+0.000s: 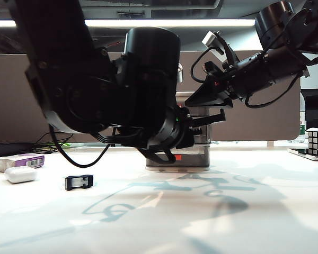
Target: Open the second layer of the drawer on the table, pick up the transparent tape on the table and put it in, and finally close the drawer.
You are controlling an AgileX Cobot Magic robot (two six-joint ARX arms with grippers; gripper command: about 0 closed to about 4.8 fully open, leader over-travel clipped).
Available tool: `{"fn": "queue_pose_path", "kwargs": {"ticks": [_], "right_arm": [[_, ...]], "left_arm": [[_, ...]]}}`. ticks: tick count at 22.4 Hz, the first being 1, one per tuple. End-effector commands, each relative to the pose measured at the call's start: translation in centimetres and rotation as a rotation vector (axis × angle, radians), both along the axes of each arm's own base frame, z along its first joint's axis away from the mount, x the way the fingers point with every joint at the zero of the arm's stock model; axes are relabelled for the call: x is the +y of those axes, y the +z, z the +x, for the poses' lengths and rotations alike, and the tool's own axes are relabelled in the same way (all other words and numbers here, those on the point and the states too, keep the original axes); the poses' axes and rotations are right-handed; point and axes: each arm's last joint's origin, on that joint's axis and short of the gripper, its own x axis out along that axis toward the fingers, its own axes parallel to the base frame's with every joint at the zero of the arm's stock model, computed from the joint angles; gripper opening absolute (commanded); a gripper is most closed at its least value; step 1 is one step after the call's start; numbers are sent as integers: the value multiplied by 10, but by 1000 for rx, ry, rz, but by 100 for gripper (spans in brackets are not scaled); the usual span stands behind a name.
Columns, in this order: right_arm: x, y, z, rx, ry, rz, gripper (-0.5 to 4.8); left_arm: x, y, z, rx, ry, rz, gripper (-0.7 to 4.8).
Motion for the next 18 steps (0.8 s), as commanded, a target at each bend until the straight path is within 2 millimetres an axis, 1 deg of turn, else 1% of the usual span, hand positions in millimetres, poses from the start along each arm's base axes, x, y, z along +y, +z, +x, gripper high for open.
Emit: {"fn": "queue_pose_path", "kwargs": {"ticks": [1, 3, 5, 7, 11, 16, 17, 18], "right_arm": [[1, 5, 1, -26, -10, 7, -5], [2, 5, 1, -27, -10, 7, -5], [2, 5, 1, -25, -7, 8, -5], [3, 5, 1, -24, -7, 8, -5], [3, 5, 1, -16, -6, 12, -5], [3, 4, 1, -11, -5, 11, -5], [3, 4, 1, -12, -5, 11, -5], [3, 4, 1, -11, -5, 11, -5]], "left_arm": [[0, -3, -13, 21, -22, 3, -6], [-1, -6, -21, 36, -33, -9, -6], [-1, -12, -34, 61, -57, -16, -6], [-1, -12, -41, 68, -71, -20, -6], [1, -10, -50, 63, -66, -15, -6], [1, -5, -50, 59, -75, -25, -3], [1, -5, -50, 61, -77, -23, 19], [1, -6, -50, 64, -80, -21, 55]]}}
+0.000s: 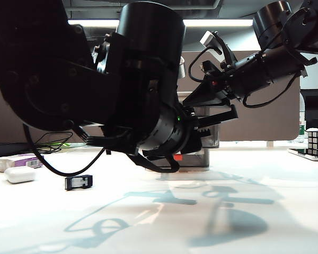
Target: Open the second layer of the drawer on the table, pick up the transparent tape on the table and put it in, and finally close the drawer.
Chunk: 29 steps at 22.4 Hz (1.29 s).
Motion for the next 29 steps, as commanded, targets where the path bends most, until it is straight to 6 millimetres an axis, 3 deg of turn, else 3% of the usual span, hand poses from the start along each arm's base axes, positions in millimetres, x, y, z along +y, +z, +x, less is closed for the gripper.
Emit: {"fn": "queue_pose_path", "kwargs": {"ticks": [1, 2, 4, 8, 16, 19, 23, 25, 29], "right_arm": [[0, 4, 1, -18, -6, 6, -5], [0, 4, 1, -15, -6, 5, -5], [0, 3, 1, -9, -5, 4, -5], [0, 3, 1, -1, -5, 2, -5], [0, 1, 0, 19, 2, -2, -5], [0, 0, -1, 36, 20, 1, -5], [0, -1, -2, 48, 25, 0, -5], [1, -1, -2, 54, 38, 5, -5], [1, -1, -3, 61, 54, 14, -5]], "left_arm": [[0, -3, -3, 25, -32, 29, 100], [0, -5, -3, 38, -60, 39, 146], [0, -5, -4, 67, -90, 63, 164], [3, -1, -7, 117, -88, 108, 252], [36, 39, -26, 259, -63, 321, 251], [75, 52, -44, 258, -43, 434, 241], [114, 61, -54, 256, -115, 467, 241], [133, 65, -53, 271, -305, 565, 241], [173, 61, -35, 369, -411, 760, 237]]}}
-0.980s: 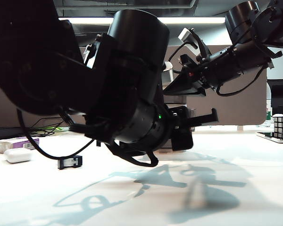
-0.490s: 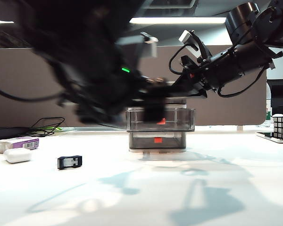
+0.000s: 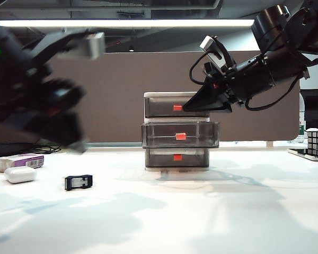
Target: Open the second layer of the drawer on the table, pick up the transparent tape on the table and put it in, and finally close the drawer.
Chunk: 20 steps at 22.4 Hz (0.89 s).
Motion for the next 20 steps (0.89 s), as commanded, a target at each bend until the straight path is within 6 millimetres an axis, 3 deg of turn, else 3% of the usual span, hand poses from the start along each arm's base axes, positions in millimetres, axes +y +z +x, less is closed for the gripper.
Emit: {"fn": "queue_pose_path", "kwargs": {"ticks": [1, 4, 6, 8, 12, 15, 20], "right_arm": [[1, 4, 0, -5, 21, 21, -5], [1, 4, 0, 12, 23, 33, -5], [3, 4, -1, 18, 34, 34, -5], [3, 3, -1, 21, 36, 33, -5], [5, 3, -2, 33, 39, 35, -5], [5, 1, -3, 48, 40, 31, -5], [5, 1, -4, 58, 55, 35, -5]], "left_arm": [[26, -6, 15, 60, -90, 136, 233], [46, -1, 34, 16, -78, 55, 176], [59, 2, 43, -54, -184, 77, 191], [67, 2, 47, -69, -241, 52, 317], [66, -2, 50, 24, -117, -87, 376], [62, -10, 60, 25, -124, -118, 479], [54, -34, 79, 30, -156, -141, 479]]}}
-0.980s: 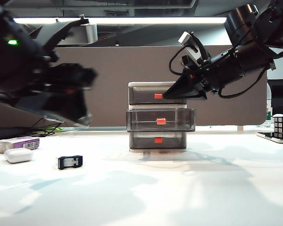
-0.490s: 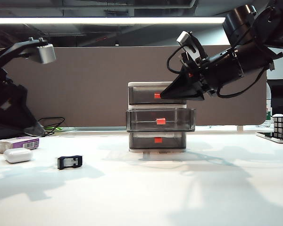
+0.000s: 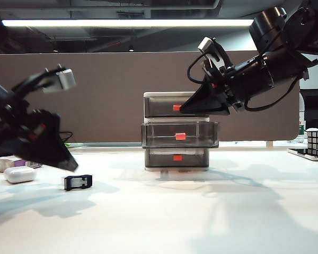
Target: Open the second layer of the drawer on the table, pick up the transparent tape on the table and put it in, and finally close the drawer.
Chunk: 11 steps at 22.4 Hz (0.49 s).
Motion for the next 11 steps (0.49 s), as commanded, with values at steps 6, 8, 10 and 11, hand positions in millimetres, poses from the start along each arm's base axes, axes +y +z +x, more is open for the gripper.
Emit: {"fn": "queue_pose_path", "kwargs": {"ticks": [6, 8, 10, 11], "right_arm": [[1, 3, 0, -6, 17, 10, -5], [1, 3, 0, -5, 18, 10, -5], [1, 3, 0, -2, 18, 9, -5], [1, 3, 0, -1, 17, 9, -5]], "left_arm": [[-10, -22, 28, -58, -10, -25, 479], [-12, -25, 34, -43, -11, -22, 479], [-14, -30, 40, -24, -14, -19, 479], [-15, -31, 42, -16, -21, -25, 479]]}}
